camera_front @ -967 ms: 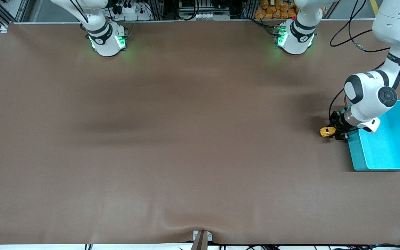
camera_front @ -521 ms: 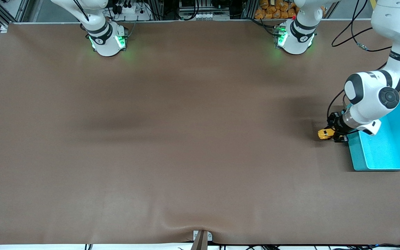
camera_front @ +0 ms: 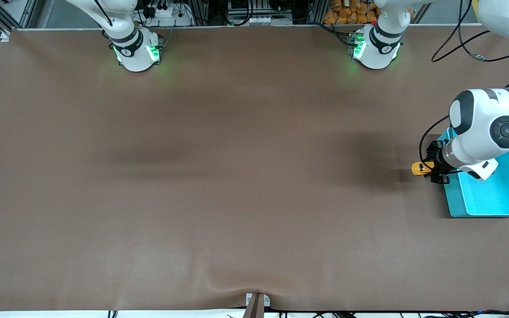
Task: Wind and store yellow beetle car
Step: 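Lift the car with the left gripper and lower it into the bin, then open the left gripper to release the car inside the bin, then raise the left gripper up out of the turquoise bin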
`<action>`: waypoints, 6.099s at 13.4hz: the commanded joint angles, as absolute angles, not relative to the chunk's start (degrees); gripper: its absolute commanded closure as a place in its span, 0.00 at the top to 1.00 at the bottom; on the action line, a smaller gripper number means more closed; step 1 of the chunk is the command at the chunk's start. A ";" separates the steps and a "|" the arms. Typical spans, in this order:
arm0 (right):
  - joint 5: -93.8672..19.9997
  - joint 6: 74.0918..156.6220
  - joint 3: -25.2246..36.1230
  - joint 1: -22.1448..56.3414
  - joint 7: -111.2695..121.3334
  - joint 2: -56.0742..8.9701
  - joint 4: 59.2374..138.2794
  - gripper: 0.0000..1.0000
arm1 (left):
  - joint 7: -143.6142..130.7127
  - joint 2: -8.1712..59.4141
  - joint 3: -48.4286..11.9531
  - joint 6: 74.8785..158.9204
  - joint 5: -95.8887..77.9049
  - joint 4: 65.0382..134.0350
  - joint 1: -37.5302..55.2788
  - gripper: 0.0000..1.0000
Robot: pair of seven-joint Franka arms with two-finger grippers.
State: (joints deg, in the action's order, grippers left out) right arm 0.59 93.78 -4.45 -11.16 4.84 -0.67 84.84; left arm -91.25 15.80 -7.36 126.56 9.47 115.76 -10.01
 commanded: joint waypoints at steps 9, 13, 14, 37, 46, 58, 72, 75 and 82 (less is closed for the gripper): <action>1.76 93.96 -3.78 -10.72 3.60 0.79 86.05 1.00 | -60.25 16.17 -7.12 120.94 10.73 107.68 -21.25 0.00; 1.67 93.87 -3.78 -10.81 3.52 0.79 86.04 1.00 | -44.51 18.63 -7.29 121.20 8.72 104.24 -25.04 0.00; 1.67 93.87 -3.78 -10.64 3.52 0.79 85.96 1.00 | -39.95 19.07 -7.29 121.20 6.18 103.63 -26.61 0.00; 1.67 93.25 -3.78 -10.72 3.60 0.62 84.73 1.00 | 19.86 34.54 -6.86 135.51 8.00 102.91 -34.19 0.00; 1.67 93.25 -3.87 -10.55 3.60 0.53 84.73 1.00 | 19.95 32.09 -7.38 135.71 8.00 104.15 -34.19 1.00; 1.58 93.16 -3.95 -10.46 3.52 0.53 84.73 1.00 | 14.70 15.57 -15.54 124.03 7.12 103.27 -34.19 1.00; 0.53 86.48 -4.22 -8.35 3.52 0.35 85.87 1.00 | 1.16 -0.08 -7.57 99.68 2.20 99.85 -9.17 1.00; 0.35 86.57 -4.22 -8.00 3.52 0.26 85.96 1.00 | -4.04 -1.14 -5.72 95.74 2.11 96.17 -2.92 1.00; 0.00 86.57 -3.78 -8.53 4.13 0.35 85.78 1.00 | -3.43 -0.70 -5.54 84.47 0.18 87.10 2.20 1.00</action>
State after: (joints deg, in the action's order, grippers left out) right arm 0.77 86.73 -4.00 -8.48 4.62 -0.28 85.38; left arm -3.72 -1.21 -6.37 87.04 1.67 89.09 1.09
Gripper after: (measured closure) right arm 0.000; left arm 0.000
